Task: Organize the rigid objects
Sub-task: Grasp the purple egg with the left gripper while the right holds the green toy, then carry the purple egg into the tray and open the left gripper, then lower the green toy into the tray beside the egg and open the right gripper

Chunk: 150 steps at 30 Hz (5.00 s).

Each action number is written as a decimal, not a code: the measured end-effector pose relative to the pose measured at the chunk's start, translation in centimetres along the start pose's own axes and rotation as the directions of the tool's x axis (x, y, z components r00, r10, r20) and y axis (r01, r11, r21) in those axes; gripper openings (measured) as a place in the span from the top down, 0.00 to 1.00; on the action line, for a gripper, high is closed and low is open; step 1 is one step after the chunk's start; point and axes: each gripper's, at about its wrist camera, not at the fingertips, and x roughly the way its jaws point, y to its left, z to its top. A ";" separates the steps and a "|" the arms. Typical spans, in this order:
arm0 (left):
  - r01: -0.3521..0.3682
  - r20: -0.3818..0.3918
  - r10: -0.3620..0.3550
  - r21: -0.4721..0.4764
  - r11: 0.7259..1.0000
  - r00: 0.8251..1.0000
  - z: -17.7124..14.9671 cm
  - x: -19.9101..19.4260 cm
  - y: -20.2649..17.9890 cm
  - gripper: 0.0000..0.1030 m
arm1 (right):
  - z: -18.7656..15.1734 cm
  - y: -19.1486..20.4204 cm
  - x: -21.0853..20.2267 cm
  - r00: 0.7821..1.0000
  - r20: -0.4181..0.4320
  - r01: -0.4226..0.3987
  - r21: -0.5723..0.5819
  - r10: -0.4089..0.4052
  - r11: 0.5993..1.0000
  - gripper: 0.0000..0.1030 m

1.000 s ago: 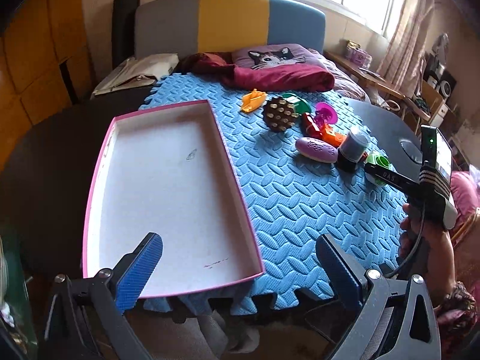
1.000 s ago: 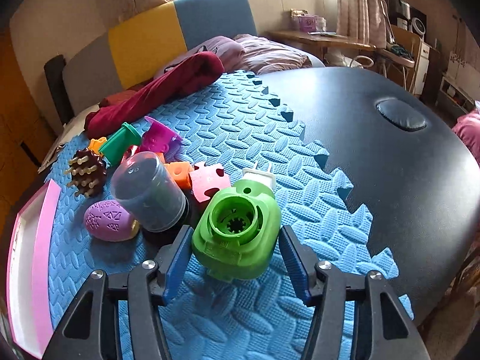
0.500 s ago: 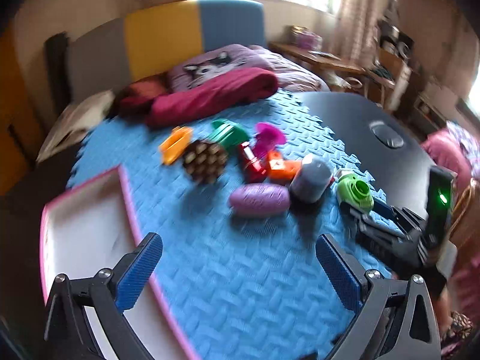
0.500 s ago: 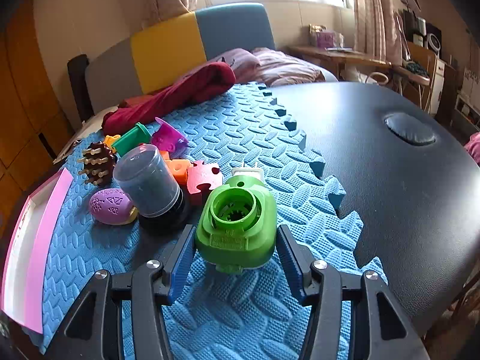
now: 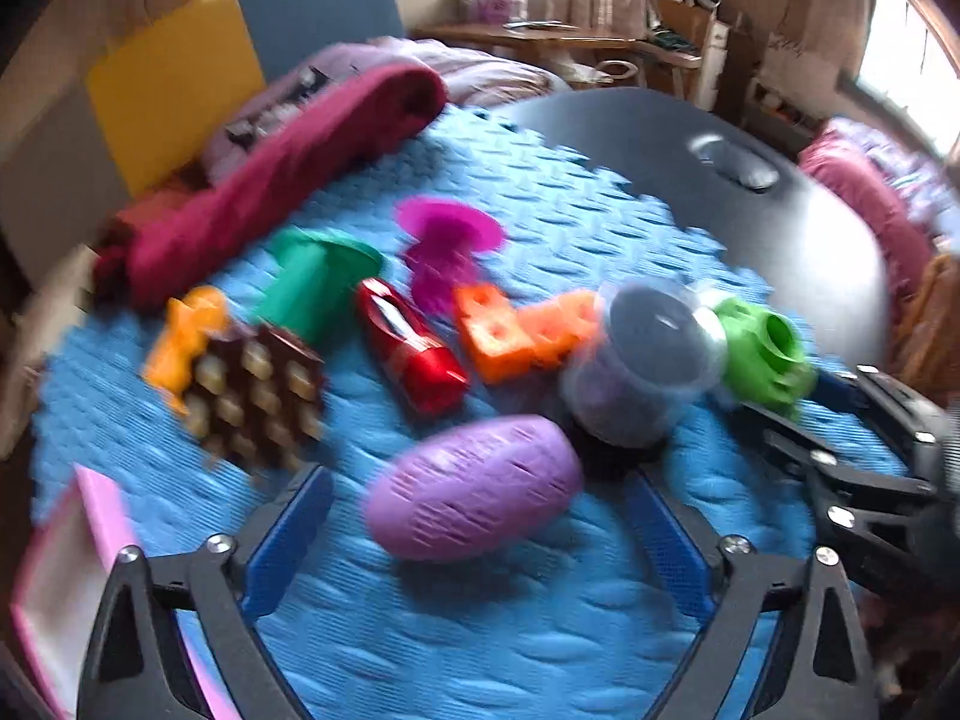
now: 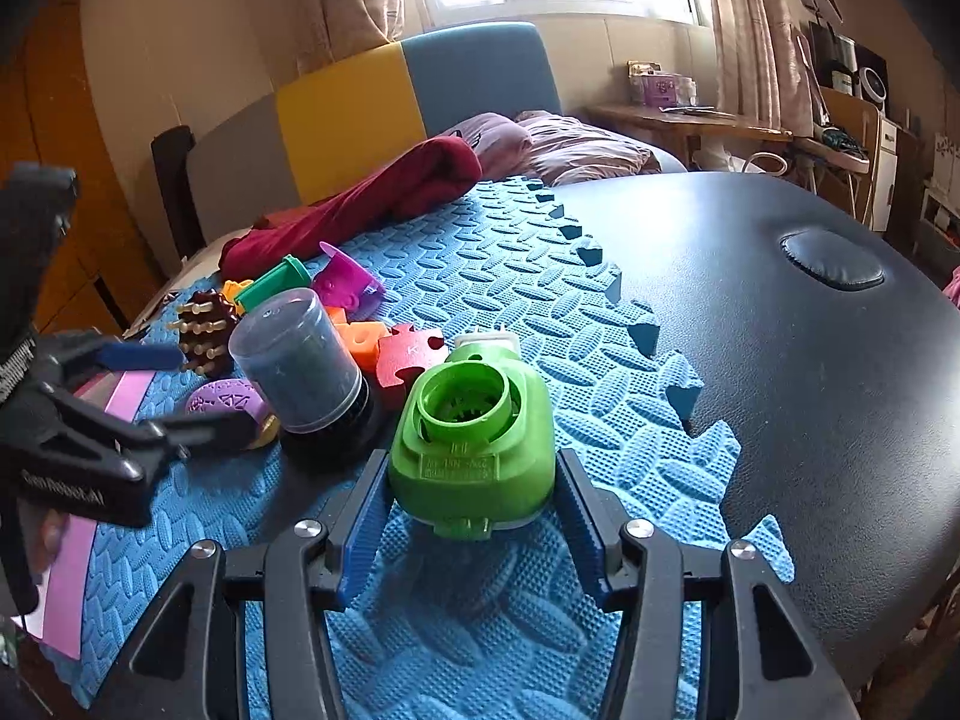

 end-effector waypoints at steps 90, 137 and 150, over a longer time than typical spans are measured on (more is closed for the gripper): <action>-0.420 0.000 0.503 -0.550 0.722 0.864 -14.1 -12.9 22.4 0.34 | -0.1 17.6 -6.0 0.946 -0.152 -0.309 -0.173 0.285 0.935 0.49; -0.202 0.089 0.401 -0.752 0.627 0.912 -27.4 -19.7 16.2 0.22 | 2.5 36.8 9.1 0.922 -0.334 -0.352 -0.522 0.194 0.777 0.49; -0.217 0.084 0.424 -0.760 0.613 0.902 -27.8 -20.3 16.0 0.20 | 2.5 37.4 10.8 0.907 -0.379 -0.363 -0.491 0.182 0.792 0.48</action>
